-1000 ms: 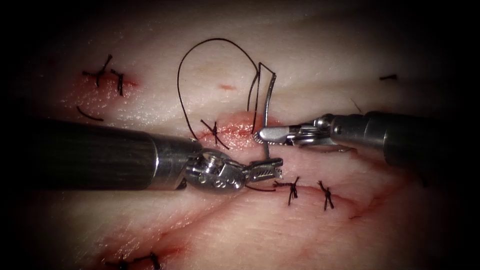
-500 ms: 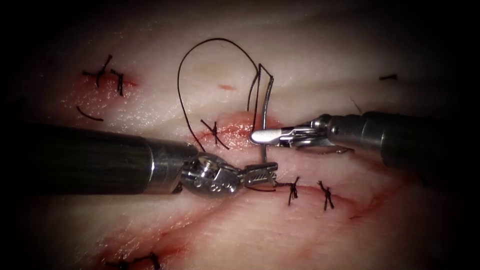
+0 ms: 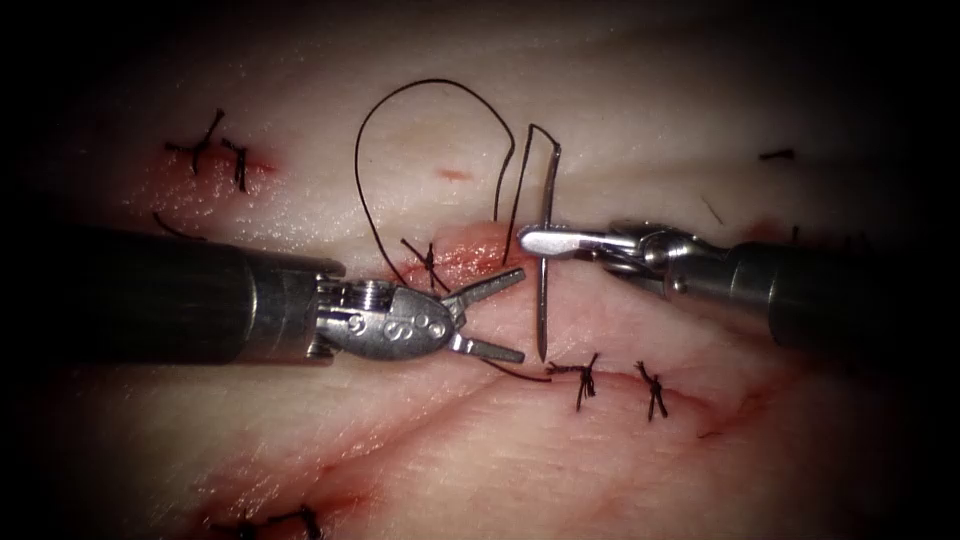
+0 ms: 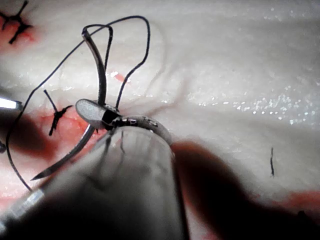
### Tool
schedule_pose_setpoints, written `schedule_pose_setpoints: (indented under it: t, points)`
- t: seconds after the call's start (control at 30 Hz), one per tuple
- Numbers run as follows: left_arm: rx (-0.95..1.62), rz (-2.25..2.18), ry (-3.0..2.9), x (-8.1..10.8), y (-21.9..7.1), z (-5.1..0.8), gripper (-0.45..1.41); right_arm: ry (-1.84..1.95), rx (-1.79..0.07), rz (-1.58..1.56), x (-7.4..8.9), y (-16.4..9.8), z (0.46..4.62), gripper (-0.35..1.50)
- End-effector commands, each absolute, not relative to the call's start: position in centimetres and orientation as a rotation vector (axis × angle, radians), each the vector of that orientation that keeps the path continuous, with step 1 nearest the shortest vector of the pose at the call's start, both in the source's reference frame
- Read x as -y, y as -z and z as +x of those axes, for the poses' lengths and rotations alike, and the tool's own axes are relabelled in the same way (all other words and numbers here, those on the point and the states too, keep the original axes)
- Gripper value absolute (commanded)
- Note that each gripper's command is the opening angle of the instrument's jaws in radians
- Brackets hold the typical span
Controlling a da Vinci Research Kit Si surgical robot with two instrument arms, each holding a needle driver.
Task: Wound Closure
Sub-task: Use the left gripper to open the incision.
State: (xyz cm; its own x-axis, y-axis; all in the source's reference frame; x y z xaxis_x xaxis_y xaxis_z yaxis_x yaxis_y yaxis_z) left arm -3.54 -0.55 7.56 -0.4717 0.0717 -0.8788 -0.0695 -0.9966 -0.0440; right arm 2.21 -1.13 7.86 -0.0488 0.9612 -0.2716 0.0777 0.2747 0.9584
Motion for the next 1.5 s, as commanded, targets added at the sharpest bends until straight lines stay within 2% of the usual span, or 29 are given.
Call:
schedule_pose_setpoints:
  t: [0.03,0.1,0.17,0.2,0.43,1.0,1.5]
  points:
    - [0.023,-1.559,-2.608,0.5,-7.6,-3.58,0.07,-0.967,-1.431,1.024,1.1,-7.9,2.28,-0.35]
    - [0.072,-1.543,-2.572,0.4,-7.7,-3.55,-0.1,-0.947,-1.45,1.001,1.1,-7.9,2.28,-0.35]
    - [0.134,-1.519,-2.524,0.4,-7.7,-3.52,-0.42,-0.937,-1.464,0.998,1.1,-7.9,2.27,-0.35]
    - [0.153,-1.51,-2.508,0.3,-7.7,-3.51,-0.45,-0.928,-1.475,0.991,1.1,-7.9,2.27,-0.35]
    - [0.247,-1.383,-2.481,0.3,-8.0,-3.49,-0.45,-0.882,-1.52,0.959,1.1,-7.9,2.27,-0.35]
    - [0.278,-0.889,-2.654,0.2,-8.8,-3.43,-0.45,-0.773,-1.573,0.905,1.2,-7.8,2.32,-0.35]
    - [0.412,-0.819,-2.713,0.3,-9.1,-3.46,-0.45,-0.663,-1.639,0.75,1.0,-7.8,2.35,-0.35]
